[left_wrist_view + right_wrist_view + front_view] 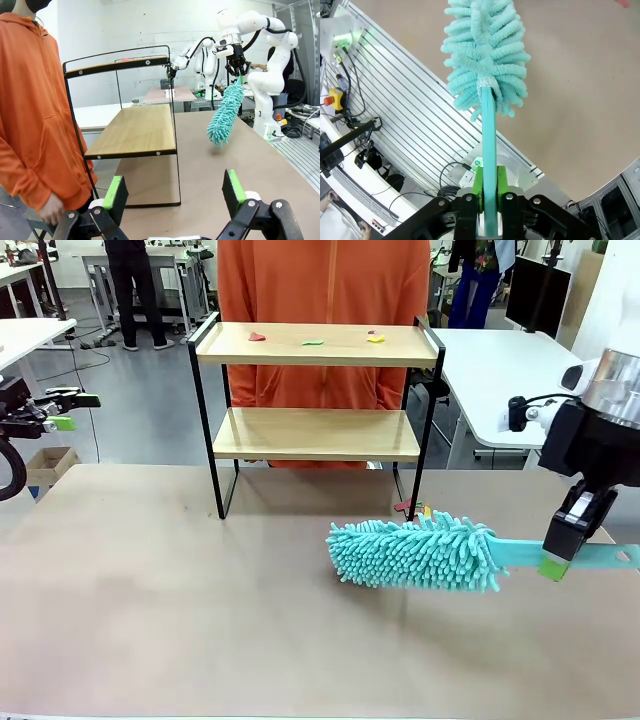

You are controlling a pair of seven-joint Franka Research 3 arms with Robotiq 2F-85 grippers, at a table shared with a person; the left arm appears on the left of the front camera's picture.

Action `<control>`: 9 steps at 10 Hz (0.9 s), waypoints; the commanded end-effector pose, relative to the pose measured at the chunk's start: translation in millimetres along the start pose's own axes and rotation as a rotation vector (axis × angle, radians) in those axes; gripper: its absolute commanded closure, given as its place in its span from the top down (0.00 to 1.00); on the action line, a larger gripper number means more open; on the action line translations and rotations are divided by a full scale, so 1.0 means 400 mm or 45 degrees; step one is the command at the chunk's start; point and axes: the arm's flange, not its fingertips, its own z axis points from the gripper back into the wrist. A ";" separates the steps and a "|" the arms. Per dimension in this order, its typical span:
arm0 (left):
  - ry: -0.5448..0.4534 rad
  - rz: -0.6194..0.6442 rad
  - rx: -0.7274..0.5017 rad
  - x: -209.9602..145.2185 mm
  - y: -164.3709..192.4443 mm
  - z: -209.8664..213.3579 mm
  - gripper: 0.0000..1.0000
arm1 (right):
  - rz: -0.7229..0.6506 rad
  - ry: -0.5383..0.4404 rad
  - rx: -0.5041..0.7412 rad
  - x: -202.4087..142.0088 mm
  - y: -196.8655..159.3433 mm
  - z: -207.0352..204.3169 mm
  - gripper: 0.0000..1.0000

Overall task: Clean the shelf.
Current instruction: Clean the specific section of the Shelf indicated by the human with the Duster.

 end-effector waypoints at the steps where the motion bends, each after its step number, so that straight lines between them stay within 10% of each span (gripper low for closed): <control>1: 0.002 -0.013 -0.003 0.009 -0.002 -0.001 1.00 | 0.010 -0.005 0.005 -0.002 0.002 0.003 0.13; 9: 0.002 -0.013 -0.003 0.009 -0.002 -0.001 1.00 | 0.010 -0.005 0.005 -0.002 0.002 0.003 0.13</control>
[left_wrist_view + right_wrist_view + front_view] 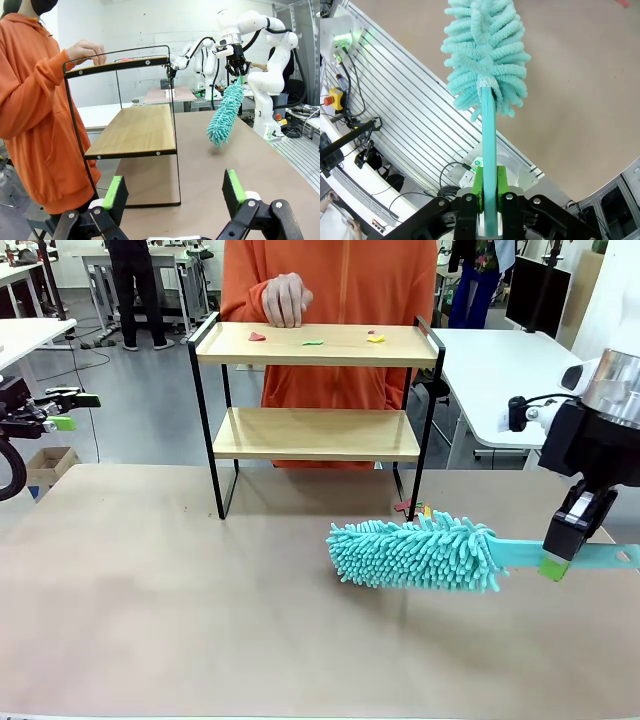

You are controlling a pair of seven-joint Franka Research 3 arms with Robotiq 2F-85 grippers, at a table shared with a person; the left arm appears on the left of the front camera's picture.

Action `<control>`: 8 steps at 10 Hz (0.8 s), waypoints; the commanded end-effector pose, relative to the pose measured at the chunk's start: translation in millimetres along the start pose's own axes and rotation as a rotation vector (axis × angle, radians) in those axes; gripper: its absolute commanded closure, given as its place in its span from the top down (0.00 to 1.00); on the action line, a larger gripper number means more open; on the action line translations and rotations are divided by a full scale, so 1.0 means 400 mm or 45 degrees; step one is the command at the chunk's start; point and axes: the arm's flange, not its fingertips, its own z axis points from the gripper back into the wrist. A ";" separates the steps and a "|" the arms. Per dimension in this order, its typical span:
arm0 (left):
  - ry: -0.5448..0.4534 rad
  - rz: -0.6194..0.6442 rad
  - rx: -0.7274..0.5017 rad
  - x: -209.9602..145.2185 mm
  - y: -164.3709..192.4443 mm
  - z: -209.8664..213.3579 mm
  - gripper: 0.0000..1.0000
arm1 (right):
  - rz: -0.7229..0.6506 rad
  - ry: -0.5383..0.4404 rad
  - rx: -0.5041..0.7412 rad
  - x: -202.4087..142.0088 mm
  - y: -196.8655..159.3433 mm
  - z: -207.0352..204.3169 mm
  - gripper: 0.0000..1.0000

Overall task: Clean the shelf.
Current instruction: Clean the specific section of the Shelf indicated by the human with the Duster.

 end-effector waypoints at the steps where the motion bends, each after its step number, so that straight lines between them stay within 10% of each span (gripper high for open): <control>1: 0.002 -0.013 -0.003 0.009 -0.002 -0.001 1.00 | 0.010 -0.005 0.005 -0.002 0.002 0.003 0.13; 8: 0.002 -0.013 -0.003 0.009 -0.002 -0.001 1.00 | 0.010 -0.005 0.005 -0.002 0.002 0.003 0.13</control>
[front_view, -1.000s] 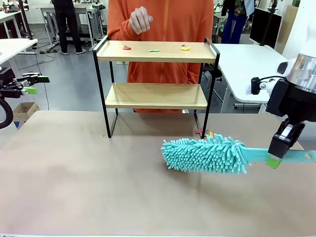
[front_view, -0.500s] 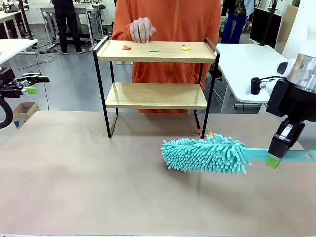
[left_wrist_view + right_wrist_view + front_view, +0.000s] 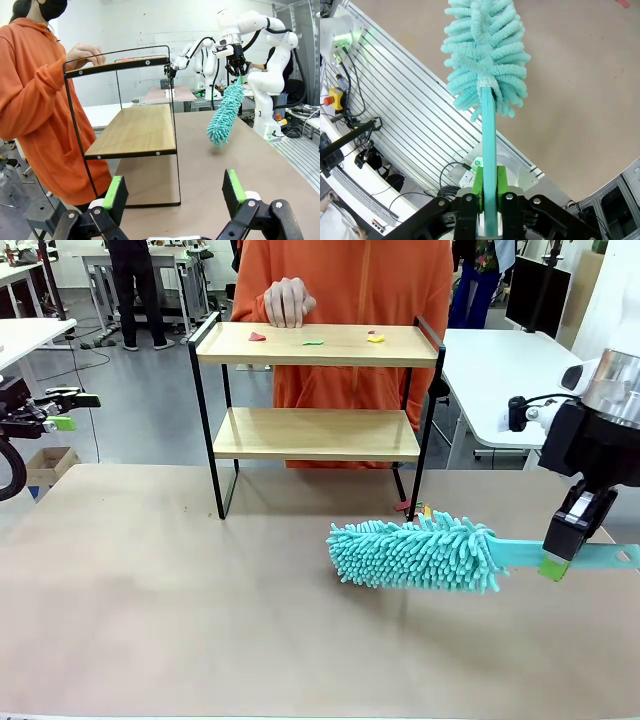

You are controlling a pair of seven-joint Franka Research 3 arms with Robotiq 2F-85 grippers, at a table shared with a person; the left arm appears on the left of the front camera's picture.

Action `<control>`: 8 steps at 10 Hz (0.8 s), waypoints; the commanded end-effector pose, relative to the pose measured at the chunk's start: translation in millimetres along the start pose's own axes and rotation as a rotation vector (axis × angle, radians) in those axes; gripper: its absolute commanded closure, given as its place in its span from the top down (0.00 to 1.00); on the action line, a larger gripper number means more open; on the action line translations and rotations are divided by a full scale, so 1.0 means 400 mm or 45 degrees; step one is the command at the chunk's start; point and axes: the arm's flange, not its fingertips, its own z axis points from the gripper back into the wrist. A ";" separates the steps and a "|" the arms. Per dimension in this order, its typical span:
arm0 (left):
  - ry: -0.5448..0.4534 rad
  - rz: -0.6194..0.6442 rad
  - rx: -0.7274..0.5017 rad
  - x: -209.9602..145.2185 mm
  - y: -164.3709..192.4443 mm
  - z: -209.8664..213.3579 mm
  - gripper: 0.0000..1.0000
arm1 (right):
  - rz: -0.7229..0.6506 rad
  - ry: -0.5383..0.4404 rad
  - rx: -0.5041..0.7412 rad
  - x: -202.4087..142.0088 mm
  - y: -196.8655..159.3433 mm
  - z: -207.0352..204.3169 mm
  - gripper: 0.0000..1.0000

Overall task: Clean the shelf.
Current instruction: Clean the specific section of the Shelf indicated by the human with the Duster.

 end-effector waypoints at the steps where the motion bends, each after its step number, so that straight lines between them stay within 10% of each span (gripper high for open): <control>1: 0.002 -0.013 -0.003 0.009 -0.002 -0.001 1.00 | 0.010 -0.005 0.005 -0.002 0.002 0.003 0.13; 8: 0.002 -0.013 -0.003 0.009 -0.002 -0.001 1.00 | -0.258 -0.264 0.067 0.023 0.131 0.291 0.13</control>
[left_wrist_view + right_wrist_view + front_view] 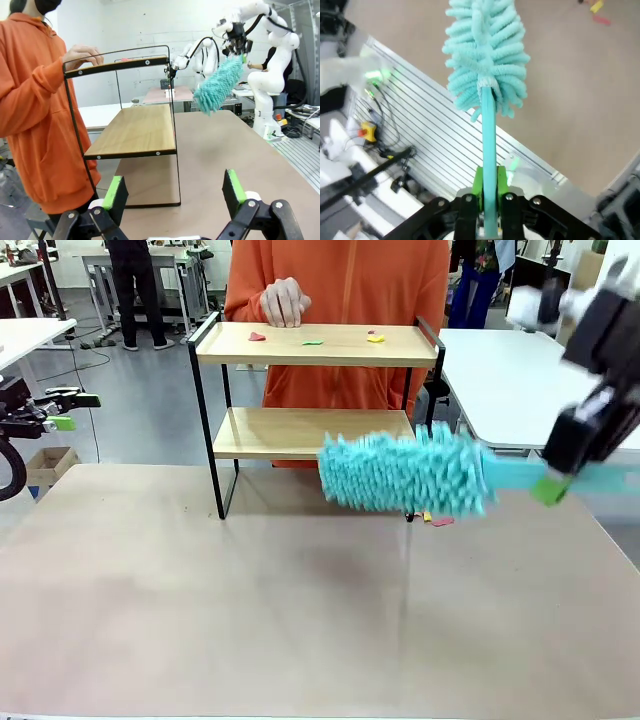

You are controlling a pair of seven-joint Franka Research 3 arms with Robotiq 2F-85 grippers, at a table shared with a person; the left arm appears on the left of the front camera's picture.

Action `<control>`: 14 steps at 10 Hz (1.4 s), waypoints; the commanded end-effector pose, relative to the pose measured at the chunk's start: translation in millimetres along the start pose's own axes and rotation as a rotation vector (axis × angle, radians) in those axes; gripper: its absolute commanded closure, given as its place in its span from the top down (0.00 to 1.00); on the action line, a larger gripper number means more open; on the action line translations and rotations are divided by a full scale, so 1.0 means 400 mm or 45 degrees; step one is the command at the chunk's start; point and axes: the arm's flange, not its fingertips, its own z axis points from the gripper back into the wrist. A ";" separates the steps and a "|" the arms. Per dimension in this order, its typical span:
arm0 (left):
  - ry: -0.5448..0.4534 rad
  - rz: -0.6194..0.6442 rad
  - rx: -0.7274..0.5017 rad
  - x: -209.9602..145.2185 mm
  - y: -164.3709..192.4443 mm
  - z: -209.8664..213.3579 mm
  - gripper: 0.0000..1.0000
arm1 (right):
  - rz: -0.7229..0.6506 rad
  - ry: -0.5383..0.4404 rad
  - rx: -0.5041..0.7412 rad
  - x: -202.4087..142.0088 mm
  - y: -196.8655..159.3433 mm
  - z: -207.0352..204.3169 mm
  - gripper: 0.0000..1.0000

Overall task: Clean the shelf.
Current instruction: Clean the specific section of the Shelf indicated by the human with the Duster.

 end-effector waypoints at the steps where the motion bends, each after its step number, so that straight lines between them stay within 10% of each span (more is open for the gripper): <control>1: 0.002 -0.013 -0.003 0.009 -0.002 -0.001 1.00 | -0.076 -0.104 0.001 0.046 0.090 0.078 0.13; 6: 0.002 -0.013 -0.003 0.009 -0.002 -0.001 1.00 | -0.344 -0.395 0.110 0.123 0.314 0.121 0.13; 14: 0.002 -0.013 -0.003 0.009 -0.002 -0.001 1.00 | -0.241 -0.469 0.005 0.182 0.420 0.149 0.13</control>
